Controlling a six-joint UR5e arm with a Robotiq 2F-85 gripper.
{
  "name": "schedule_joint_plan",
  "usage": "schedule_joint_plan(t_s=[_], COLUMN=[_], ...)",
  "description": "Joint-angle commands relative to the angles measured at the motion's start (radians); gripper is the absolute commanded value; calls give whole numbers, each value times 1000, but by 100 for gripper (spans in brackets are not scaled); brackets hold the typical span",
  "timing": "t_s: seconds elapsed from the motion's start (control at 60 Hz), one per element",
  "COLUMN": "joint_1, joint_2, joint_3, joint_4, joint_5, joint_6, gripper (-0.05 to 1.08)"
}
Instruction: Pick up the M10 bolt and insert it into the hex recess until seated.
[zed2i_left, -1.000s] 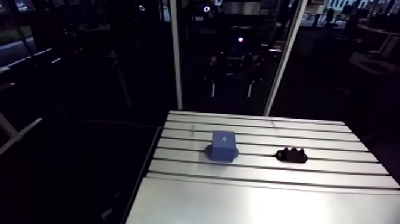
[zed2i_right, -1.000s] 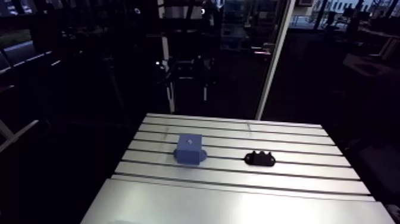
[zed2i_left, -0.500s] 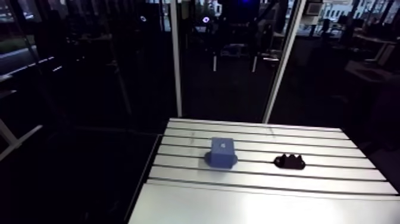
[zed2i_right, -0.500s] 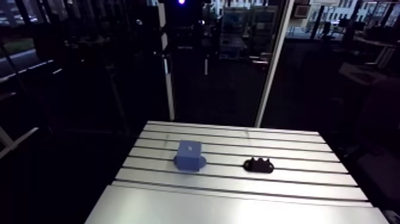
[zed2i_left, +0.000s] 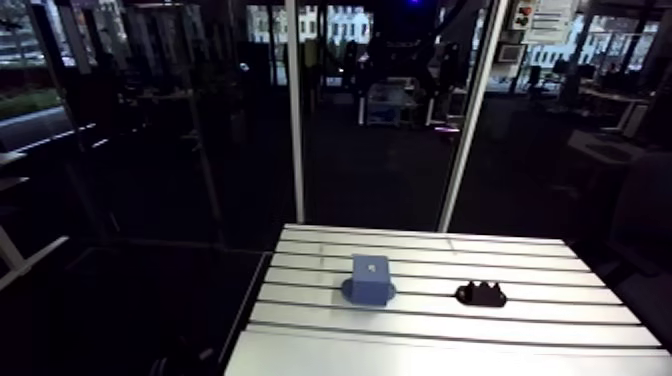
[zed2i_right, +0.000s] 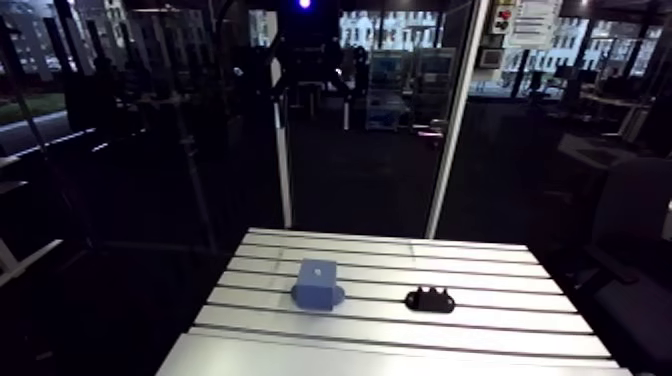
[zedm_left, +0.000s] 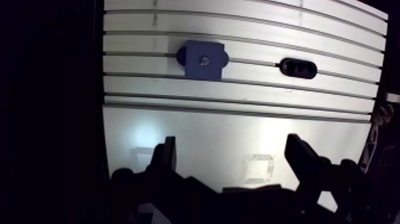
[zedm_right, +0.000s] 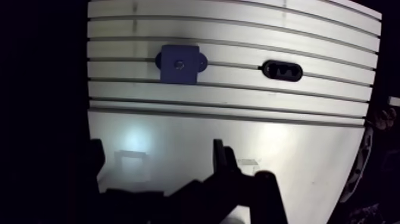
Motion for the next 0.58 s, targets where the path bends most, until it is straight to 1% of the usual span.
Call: schedule_joint_plan(t_s=[0.017,0.583], joint_1=[-4,-5], joint_2=[-1,2], joint_3=[-2,10], joint_4=[6,5], joint_5=[1,-2], joint_6=[-1,-1], gripper=[0,0])
